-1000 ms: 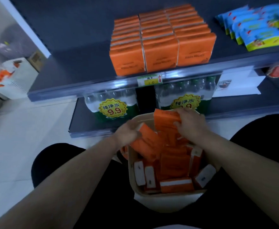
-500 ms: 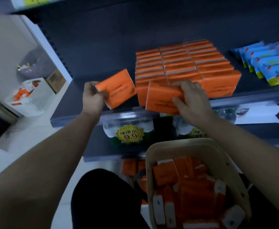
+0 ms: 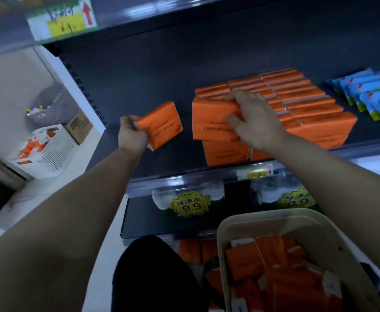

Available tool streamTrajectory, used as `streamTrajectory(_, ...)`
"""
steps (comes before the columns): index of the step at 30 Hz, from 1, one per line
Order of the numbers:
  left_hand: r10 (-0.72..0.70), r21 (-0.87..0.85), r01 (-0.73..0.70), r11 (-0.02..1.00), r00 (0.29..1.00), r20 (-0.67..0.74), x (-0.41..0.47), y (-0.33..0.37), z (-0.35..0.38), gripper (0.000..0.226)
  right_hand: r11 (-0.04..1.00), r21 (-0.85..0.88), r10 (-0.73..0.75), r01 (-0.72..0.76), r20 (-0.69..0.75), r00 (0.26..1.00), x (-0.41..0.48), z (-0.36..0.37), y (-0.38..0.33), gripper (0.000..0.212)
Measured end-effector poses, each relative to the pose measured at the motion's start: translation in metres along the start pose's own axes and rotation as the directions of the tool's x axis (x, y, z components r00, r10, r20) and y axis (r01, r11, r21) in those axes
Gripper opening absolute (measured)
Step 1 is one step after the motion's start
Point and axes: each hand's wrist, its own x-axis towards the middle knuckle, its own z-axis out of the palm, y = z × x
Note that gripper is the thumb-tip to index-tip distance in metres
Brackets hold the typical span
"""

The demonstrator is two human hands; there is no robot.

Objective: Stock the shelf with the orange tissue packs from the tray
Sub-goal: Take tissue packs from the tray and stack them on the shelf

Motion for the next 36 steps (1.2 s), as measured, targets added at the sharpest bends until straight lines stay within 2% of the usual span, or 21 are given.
streamTrajectory(6, 0.013, 0.049, -0.020, 0.999, 0.989, 0.144, 0.029, 0.002, -0.010, 0.032, 0.992, 0.123, 0.020, -0.037, 0.135, 0.991, 0.031, 0.014, -0.036, 0.041)
streamTrajectory(11, 0.000, 0.091, -0.019, 0.996, 0.978, 0.207, 0.047, -0.007, -0.021, 0.039, 0.996, -0.020, -0.086, 0.089, 0.127, 0.988, 0.034, 0.036, -0.051, 0.040)
streamTrajectory(14, 0.020, 0.151, -0.050, 0.987, 0.981, 0.191, 0.054, -0.024, -0.032, 0.039, 0.992, -0.013, -0.123, 0.125, 0.106, 0.987, 0.037, 0.045, -0.066, 0.039)
streamTrajectory(18, 0.053, 0.175, -0.081, 0.981, 0.986, 0.157, 0.067, -0.031, -0.045, 0.033, 0.974, -0.085, -0.187, 0.209, 0.211, 0.960, 0.043, 0.070, -0.080, 0.038)
streamTrajectory(23, 0.069, 0.233, -0.137, 0.963, 0.958, 0.279, 0.083, -0.035, -0.035, 0.035, 0.983, -0.102, -0.110, 0.151, 0.326, 0.939, 0.051, 0.090, -0.065, 0.040)
streamTrajectory(25, 0.118, 0.281, -0.212, 0.936, 0.941, 0.317, 0.086, -0.039, -0.024, 0.034, 0.983, -0.114, -0.099, 0.146, 0.338, 0.936, 0.051, 0.096, -0.061, 0.040)
streamTrajectory(27, 0.186, 0.435, -0.327, 0.839, 0.923, 0.336, 0.091, -0.040, -0.013, 0.028, 0.962, -0.200, -0.118, 0.188, 0.316, 0.941, 0.050, 0.099, -0.058, 0.040)
streamTrajectory(30, 0.316, 0.653, -0.515, 0.555, 0.857, 0.407, 0.099, -0.034, -0.007, 0.044, 0.913, -0.336, -0.148, 0.232, 0.256, 0.955, 0.050, 0.098, -0.054, 0.040)
streamTrajectory(32, 0.358, 0.662, -0.614, 0.429, 0.789, 0.499, 0.105, -0.028, -0.005, 0.055, 0.886, -0.396, -0.160, 0.241, 0.228, 0.960, 0.053, 0.098, -0.053, 0.041)
streamTrajectory(34, 0.375, 0.653, -0.688, 0.317, 0.723, 0.580, 0.107, -0.021, -0.002, 0.058, 0.872, -0.431, -0.147, 0.230, 0.218, 0.965, 0.057, 0.098, -0.052, 0.041)
streamTrajectory(36, 0.349, 0.666, -0.702, 0.253, 0.708, 0.614, 0.112, -0.018, 0.007, 0.054, 0.861, -0.453, -0.144, 0.230, 0.216, 0.966, 0.062, 0.099, -0.050, 0.042)
